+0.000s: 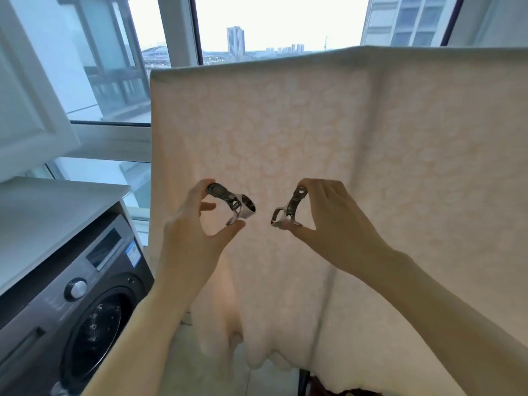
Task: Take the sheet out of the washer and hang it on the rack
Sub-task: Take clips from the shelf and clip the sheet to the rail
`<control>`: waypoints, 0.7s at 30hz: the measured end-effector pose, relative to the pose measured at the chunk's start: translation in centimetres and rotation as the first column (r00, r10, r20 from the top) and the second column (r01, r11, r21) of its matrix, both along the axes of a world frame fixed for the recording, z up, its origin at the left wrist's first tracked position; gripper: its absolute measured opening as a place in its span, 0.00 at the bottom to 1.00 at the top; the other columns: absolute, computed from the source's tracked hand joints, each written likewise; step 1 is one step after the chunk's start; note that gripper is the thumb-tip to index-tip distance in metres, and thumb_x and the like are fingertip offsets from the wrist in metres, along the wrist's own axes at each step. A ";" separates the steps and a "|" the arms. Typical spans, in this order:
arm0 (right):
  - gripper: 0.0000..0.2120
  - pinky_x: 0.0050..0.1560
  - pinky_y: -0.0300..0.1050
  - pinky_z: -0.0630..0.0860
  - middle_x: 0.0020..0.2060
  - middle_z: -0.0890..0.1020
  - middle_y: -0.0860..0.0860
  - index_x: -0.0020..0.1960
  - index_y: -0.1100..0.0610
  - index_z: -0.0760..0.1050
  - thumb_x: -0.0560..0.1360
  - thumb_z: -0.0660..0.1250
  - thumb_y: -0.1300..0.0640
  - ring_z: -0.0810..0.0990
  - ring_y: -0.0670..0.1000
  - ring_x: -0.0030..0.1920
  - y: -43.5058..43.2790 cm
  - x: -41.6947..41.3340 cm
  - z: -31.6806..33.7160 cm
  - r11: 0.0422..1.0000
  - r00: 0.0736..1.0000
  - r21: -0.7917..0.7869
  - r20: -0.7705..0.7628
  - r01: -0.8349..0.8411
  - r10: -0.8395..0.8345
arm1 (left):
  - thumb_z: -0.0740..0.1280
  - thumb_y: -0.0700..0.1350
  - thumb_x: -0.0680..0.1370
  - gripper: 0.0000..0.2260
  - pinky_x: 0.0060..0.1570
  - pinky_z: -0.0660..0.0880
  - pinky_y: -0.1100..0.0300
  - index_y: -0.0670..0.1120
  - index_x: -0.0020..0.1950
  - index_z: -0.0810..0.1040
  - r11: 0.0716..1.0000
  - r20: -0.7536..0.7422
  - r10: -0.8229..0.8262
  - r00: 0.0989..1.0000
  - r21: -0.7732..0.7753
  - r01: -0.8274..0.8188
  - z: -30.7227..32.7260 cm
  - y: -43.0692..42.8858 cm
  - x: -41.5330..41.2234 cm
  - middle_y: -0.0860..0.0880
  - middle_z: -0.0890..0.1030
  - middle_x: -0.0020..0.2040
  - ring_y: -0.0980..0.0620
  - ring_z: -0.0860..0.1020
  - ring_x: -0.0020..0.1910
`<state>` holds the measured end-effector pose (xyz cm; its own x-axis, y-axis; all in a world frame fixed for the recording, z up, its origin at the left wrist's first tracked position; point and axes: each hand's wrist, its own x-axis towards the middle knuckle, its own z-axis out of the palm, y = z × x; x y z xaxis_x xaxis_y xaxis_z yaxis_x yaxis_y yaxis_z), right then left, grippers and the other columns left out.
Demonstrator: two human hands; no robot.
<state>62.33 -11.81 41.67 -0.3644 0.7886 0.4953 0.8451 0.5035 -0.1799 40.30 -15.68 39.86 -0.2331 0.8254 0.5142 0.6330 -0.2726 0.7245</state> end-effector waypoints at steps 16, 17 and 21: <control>0.33 0.73 0.62 0.49 0.75 0.58 0.55 0.57 0.57 0.73 0.68 0.64 0.29 0.46 0.58 0.77 9.0 -3.8 13.6 0.911 0.957 0.411 0.278 -0.044 -0.079 | 0.73 0.59 0.66 0.30 0.56 0.70 0.56 0.59 0.67 0.70 0.966 -0.164 0.016 0.986 0.257 0.027 11.1 4.8 -3.4 0.57 0.77 0.56 0.58 0.74 0.54; 0.33 0.73 0.62 0.48 0.75 0.57 0.55 0.56 0.57 0.73 0.69 0.63 0.28 0.45 0.59 0.77 9.2 -3.9 13.8 0.910 0.958 0.413 0.272 -0.026 -0.096 | 0.72 0.60 0.65 0.30 0.54 0.69 0.59 0.59 0.67 0.70 0.961 -0.176 0.027 0.984 0.275 0.022 11.6 4.9 -3.5 0.59 0.76 0.56 0.61 0.73 0.53; 0.34 0.72 0.67 0.46 0.76 0.56 0.55 0.54 0.56 0.72 0.69 0.56 0.26 0.44 0.61 0.77 9.9 -4.4 13.7 0.924 0.961 0.379 0.232 0.055 -0.153 | 0.72 0.59 0.66 0.29 0.51 0.67 0.69 0.56 0.65 0.72 0.944 -0.214 0.043 0.976 0.330 0.031 13.4 5.4 -4.2 0.59 0.78 0.56 0.72 0.73 0.50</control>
<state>57.93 -1.95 55.40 -0.4413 0.6098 0.6584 0.8886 0.3993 0.2257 36.14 -10.24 53.27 -0.0908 0.6001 0.7947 0.7659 -0.4680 0.4409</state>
